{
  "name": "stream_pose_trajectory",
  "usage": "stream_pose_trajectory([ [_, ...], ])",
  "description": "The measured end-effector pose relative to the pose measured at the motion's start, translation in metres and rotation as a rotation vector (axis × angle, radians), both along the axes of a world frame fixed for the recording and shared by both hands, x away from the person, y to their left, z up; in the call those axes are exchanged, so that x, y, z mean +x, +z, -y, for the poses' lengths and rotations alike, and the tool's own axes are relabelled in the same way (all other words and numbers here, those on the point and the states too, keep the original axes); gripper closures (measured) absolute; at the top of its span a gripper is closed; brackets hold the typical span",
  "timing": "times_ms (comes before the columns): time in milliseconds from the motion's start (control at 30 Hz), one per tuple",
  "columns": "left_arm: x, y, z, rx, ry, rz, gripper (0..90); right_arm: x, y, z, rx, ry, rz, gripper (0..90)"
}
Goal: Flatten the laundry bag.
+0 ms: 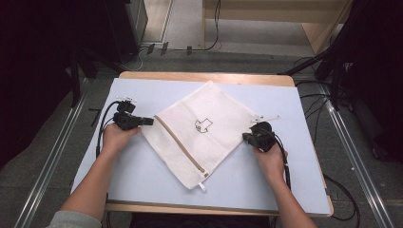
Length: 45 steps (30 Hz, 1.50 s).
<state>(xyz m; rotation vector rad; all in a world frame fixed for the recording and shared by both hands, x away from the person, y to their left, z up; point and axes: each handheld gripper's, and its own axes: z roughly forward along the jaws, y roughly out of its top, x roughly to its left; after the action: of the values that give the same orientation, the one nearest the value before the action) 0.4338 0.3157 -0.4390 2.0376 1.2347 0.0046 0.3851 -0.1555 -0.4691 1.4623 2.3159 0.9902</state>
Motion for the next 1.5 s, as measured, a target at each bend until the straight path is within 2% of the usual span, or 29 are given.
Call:
stream_pose_trajectory([
  [100, -0.011, 0.003, 0.004, 0.001, 0.000, 0.002, 88.3, 0.007, 0.000, 0.001, -0.012, -0.010, 0.007, 90.0],
  [233, -0.026, 0.008, 0.010, 0.028, -0.012, 0.018, 88.3, 0.017, -0.001, 0.004, -0.013, -0.013, 0.023, 90.0],
  [333, -0.040, 0.009, 0.014, 0.019, -0.011, 0.023, 88.2, 0.025, 0.000, 0.005, -0.022, -0.019, 0.017, 90.0],
  [400, -0.047, 0.009, 0.017, 0.025, -0.018, 0.024, 88.1, 0.029, -0.001, 0.005, -0.029, -0.020, 0.031, 90.0],
  [433, -0.051, 0.008, 0.018, 0.036, -0.027, 0.022, 87.8, 0.036, 0.000, 0.006, -0.017, -0.027, 0.019, 90.0],
  [500, -0.057, 0.007, 0.021, 0.035, -0.036, 0.016, 87.8, 0.038, 0.000, 0.006, -0.016, -0.032, 0.014, 90.0],
  [533, -0.059, 0.006, 0.023, 0.036, -0.039, 0.014, 87.8, 0.042, 0.001, 0.006, -0.026, -0.033, 0.012, 90.0],
  [567, -0.062, 0.004, 0.026, 0.043, -0.048, 0.010, 87.7, 0.044, 0.000, 0.005, -0.034, -0.032, 0.028, 90.0],
  [633, -0.065, 0.003, 0.030, 0.061, -0.059, 0.005, 87.6, 0.051, 0.001, 0.006, -0.032, -0.039, 0.013, 90.0],
  [767, -0.071, 0.002, 0.037, 0.048, -0.080, 0.003, 87.4, 0.059, 0.000, 0.006, -0.024, -0.053, 0.031, 90.0],
  [800, -0.072, 0.003, 0.038, 0.045, -0.081, 0.001, 87.2, 0.066, 0.000, 0.009, -0.003, -0.063, 0.008, 90.0],
  [900, -0.074, 0.002, 0.042, 0.049, -0.089, 0.005, 87.1, 0.072, 0.002, 0.010, 0.002, -0.071, 0.005, 90.0],
  [1100, -0.079, -0.001, 0.050, 0.049, -0.116, -0.015, 86.6, 0.083, 0.002, 0.009, 0.002, -0.077, 0.006, 90.0],
  [1167, -0.083, -0.003, 0.053, 0.048, -0.126, -0.019, 86.2, 0.084, 0.003, 0.009, -0.002, -0.086, 0.009, 90.0],
  [1233, -0.085, -0.004, 0.055, 0.043, -0.136, -0.026, 86.0, 0.083, 0.006, 0.011, 0.014, -0.096, 0.002, 90.0],
  [1367, -0.089, -0.004, 0.062, 0.050, -0.159, -0.029, 86.0, 0.074, 0.015, 0.013, 0.016, -0.073, -0.024, 90.0],
  [1467, -0.089, -0.004, 0.064, 0.050, -0.155, -0.029, 85.6, 0.061, 0.022, 0.013, 0.024, -0.045, -0.010, 90.0],
  [1500, -0.090, -0.004, 0.064, 0.051, -0.159, -0.030, 85.2, 0.051, 0.025, 0.013, 0.031, -0.028, 0.005, 90.0],
])
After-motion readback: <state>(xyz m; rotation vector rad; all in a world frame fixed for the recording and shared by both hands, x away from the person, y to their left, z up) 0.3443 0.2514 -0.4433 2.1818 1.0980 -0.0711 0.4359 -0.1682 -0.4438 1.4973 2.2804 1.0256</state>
